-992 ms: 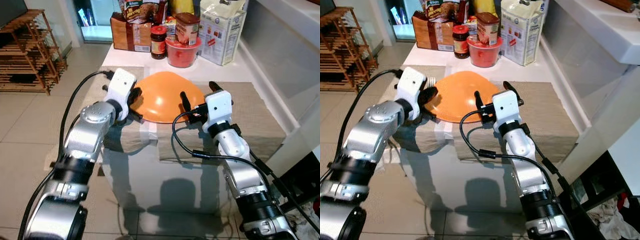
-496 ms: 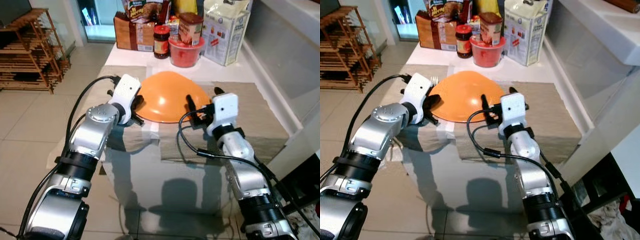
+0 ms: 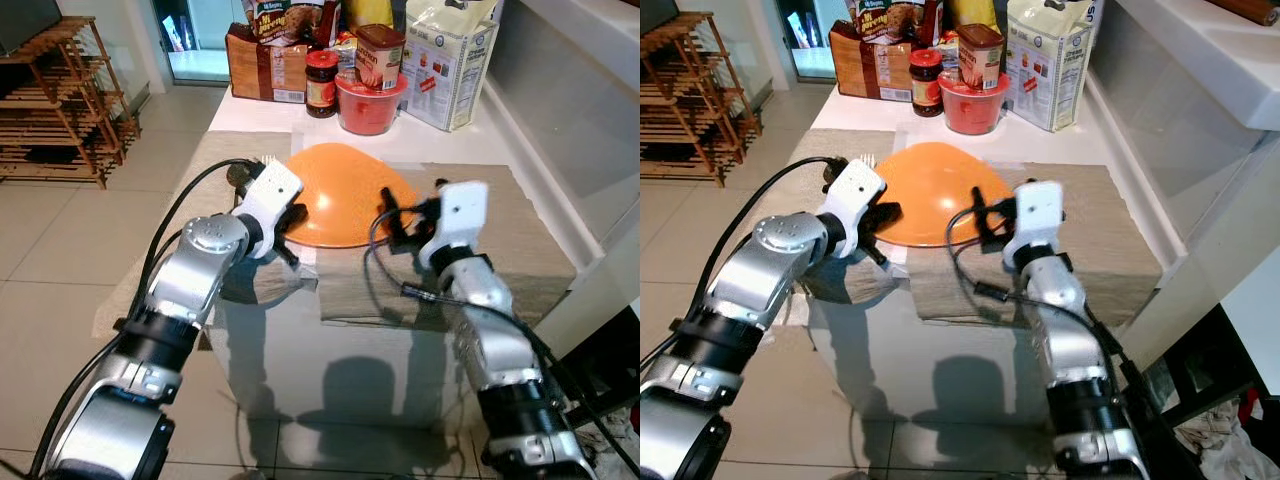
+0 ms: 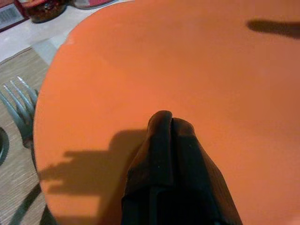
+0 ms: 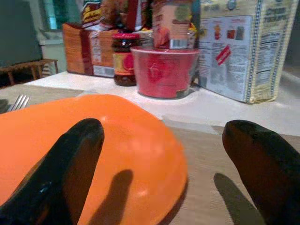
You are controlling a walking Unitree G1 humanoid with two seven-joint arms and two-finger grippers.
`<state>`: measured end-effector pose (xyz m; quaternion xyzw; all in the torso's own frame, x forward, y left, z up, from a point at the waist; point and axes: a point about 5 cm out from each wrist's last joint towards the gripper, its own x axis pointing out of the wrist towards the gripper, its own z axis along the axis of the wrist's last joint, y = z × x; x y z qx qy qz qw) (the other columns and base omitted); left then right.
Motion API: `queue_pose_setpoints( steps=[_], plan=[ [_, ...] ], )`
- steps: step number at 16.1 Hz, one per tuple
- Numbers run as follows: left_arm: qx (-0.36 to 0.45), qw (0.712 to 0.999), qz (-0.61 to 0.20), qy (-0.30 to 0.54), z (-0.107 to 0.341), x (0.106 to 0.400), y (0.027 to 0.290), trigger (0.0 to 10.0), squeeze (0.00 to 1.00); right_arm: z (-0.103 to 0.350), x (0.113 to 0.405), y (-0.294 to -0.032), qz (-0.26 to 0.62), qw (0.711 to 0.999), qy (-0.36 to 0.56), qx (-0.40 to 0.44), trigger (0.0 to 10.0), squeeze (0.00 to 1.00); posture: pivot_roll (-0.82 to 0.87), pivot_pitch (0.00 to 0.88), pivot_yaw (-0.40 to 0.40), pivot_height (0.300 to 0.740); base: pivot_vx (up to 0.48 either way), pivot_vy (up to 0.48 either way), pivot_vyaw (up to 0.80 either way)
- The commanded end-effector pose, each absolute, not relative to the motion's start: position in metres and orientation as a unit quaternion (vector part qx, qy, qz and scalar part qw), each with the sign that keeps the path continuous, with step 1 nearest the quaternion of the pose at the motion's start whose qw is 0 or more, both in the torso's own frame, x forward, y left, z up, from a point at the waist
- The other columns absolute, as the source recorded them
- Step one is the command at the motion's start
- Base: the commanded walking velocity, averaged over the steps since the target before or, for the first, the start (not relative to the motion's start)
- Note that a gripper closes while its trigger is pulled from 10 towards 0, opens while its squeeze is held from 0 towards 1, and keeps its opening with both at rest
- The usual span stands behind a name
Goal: Setting the table
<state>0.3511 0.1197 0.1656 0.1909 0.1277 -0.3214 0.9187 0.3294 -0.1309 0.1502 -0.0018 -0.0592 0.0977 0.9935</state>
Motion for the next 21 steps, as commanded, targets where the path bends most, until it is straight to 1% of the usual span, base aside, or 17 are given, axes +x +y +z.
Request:
queue_pose_setpoints(
  steps=[1, 5, 9, 10, 12, 13, 16, 20, 21],
  plan=[
    [0.192, 0.909, -0.337, 0.154, 0.153, 0.346, 0.118, 10.0, 0.00, 0.149, 0.332, -0.132, 0.099, 0.994, -0.048, 0.012, 10.0, 0.00, 0.01, 0.000, 0.024, 0.740, 0.000, 0.000, 0.00],
    [0.170, 0.907, -0.350, 0.163, 0.141, 0.336, 0.113, 10.0, 0.00, 0.152, 0.336, -0.130, 0.112, 0.992, -0.036, 0.046, 10.0, 0.00, 0.02, 0.000, 0.017, 0.740, 0.000, 0.000, 0.00],
    [0.128, 0.911, -0.370, 0.133, 0.142, 0.329, 0.105, 10.0, 0.00, 0.152, 0.339, -0.126, 0.124, 0.984, -0.012, 0.124, 10.0, 0.00, 0.02, 0.000, 0.010, 0.740, 0.000, 0.000, 0.00],
    [0.096, 0.913, -0.377, 0.125, 0.142, 0.327, 0.103, 10.0, 0.00, 0.153, 0.339, -0.123, 0.136, 0.979, -0.005, 0.154, 10.0, 0.00, 0.02, 0.000, 0.009, 0.740, 0.000, 0.000, 0.00],
    [0.094, 0.912, -0.381, 0.122, 0.136, 0.322, 0.101, 10.0, 0.00, 0.154, 0.339, -0.121, 0.145, 0.973, 0.001, 0.182, 10.0, 0.00, 0.02, 0.000, 0.006, 0.740, 0.000, 0.000, 0.00],
    [0.077, 0.912, -0.385, 0.119, 0.133, 0.318, 0.099, 10.0, 0.00, 0.152, 0.339, -0.121, 0.149, 0.968, 0.014, 0.202, 10.0, 0.00, 0.02, 0.000, 0.003, 0.740, 0.000, 0.000, 0.00],
    [0.068, 0.912, -0.389, 0.111, 0.133, 0.317, 0.098, 10.0, 0.00, 0.149, 0.341, -0.123, 0.143, 0.963, 0.030, 0.228, 10.0, 0.00, 0.02, 0.000, 0.002, 0.740, 0.000, 0.000, 0.00],
    [0.055, 0.909, -0.404, 0.091, 0.137, 0.314, 0.093, 10.0, 0.00, 0.140, 0.341, -0.118, 0.158, 0.941, 0.068, 0.293, 10.0, 0.00, 0.02, 0.000, 0.003, 0.740, 0.000, 0.000, 0.00],
    [0.049, 0.907, -0.409, 0.088, 0.138, 0.313, 0.092, 10.0, 0.00, 0.138, 0.341, -0.114, 0.173, 0.929, 0.082, 0.318, 10.0, 0.00, 0.02, 0.000, 0.004, 0.740, 0.000, 0.000, 0.00]
  ],
)
